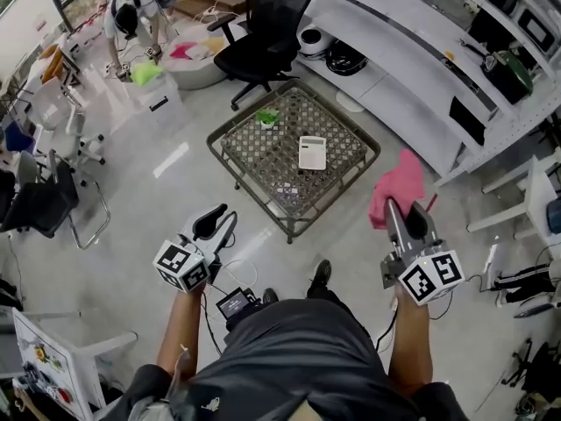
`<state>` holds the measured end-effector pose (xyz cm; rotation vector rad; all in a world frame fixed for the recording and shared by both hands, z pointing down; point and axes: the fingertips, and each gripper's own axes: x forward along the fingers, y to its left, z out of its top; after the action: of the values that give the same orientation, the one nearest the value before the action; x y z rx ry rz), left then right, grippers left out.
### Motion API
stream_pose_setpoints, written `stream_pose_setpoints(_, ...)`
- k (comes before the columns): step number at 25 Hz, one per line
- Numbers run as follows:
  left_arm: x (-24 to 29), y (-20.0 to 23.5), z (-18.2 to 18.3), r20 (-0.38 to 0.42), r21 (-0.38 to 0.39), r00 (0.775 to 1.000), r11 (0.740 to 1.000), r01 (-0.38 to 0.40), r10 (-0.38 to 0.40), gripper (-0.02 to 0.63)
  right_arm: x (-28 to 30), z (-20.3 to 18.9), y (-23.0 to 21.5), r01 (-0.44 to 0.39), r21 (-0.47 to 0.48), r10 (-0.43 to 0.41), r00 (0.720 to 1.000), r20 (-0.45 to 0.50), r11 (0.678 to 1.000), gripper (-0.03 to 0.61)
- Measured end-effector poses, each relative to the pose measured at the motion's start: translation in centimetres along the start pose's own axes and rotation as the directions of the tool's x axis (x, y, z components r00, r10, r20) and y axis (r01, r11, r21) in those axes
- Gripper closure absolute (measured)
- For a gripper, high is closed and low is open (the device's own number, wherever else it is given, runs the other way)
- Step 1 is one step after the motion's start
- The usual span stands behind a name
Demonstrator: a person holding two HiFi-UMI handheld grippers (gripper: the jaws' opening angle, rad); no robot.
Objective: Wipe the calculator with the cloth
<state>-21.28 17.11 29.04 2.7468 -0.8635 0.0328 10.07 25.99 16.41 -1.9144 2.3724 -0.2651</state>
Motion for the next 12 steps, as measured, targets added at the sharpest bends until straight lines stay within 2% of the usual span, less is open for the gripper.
stream_pose_setpoints(7,3.3,0.9,0.9,-0.026,0.017,0.994,0.994,-0.106,0.107,0.443,5.4,0.2,-4.0,-0.106,0.028,0.106,0.994,0.0,0.994,0.492)
stream_pose_setpoints(12,5.8,0.0,1.7,0.005,0.0,0.988,0.988,-0.153,0.153,0.443,8.4,0.5,-7.2,-0.163,0.038,0.164,0.986,-0.021,0.986,0.492)
